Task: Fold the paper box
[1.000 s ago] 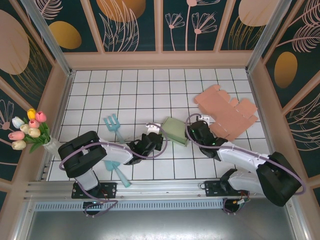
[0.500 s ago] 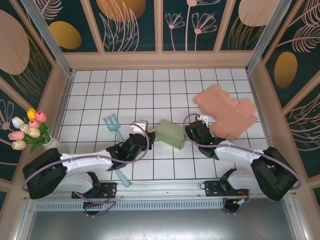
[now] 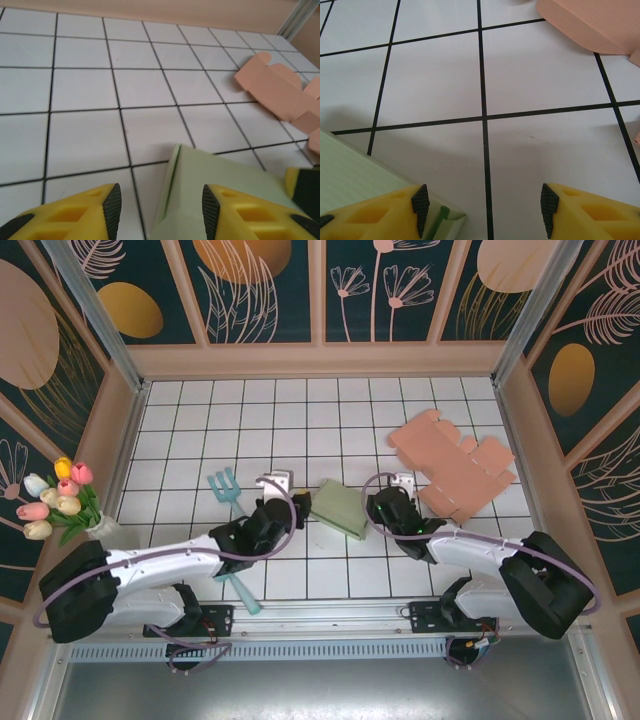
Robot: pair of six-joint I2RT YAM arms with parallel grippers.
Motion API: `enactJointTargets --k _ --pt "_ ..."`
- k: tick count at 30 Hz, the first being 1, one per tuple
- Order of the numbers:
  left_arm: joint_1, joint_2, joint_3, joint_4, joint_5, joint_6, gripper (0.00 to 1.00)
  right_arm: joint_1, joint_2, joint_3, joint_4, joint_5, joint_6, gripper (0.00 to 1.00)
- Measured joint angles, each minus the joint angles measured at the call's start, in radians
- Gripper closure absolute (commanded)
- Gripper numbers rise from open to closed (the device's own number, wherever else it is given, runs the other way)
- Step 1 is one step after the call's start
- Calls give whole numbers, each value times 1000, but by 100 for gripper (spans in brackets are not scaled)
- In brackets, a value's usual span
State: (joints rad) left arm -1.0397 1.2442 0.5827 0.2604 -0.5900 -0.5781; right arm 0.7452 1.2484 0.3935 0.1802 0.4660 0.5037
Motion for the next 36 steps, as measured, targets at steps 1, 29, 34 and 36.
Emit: enactJointTargets --k 1,29,34,36 --pt "2 26 27 0 1 2 49 8 1 0 1 10 0 37" --pt "66 446 47 211 111 -51 57 145 -141 -13 -41 -16 127 35" --pt "66 445 47 211 111 -61 58 145 -138 -55 -35 -48 139 34" --pt "66 444 46 211 111 -64 58 139 -122 -65 -22 -73 138 35"
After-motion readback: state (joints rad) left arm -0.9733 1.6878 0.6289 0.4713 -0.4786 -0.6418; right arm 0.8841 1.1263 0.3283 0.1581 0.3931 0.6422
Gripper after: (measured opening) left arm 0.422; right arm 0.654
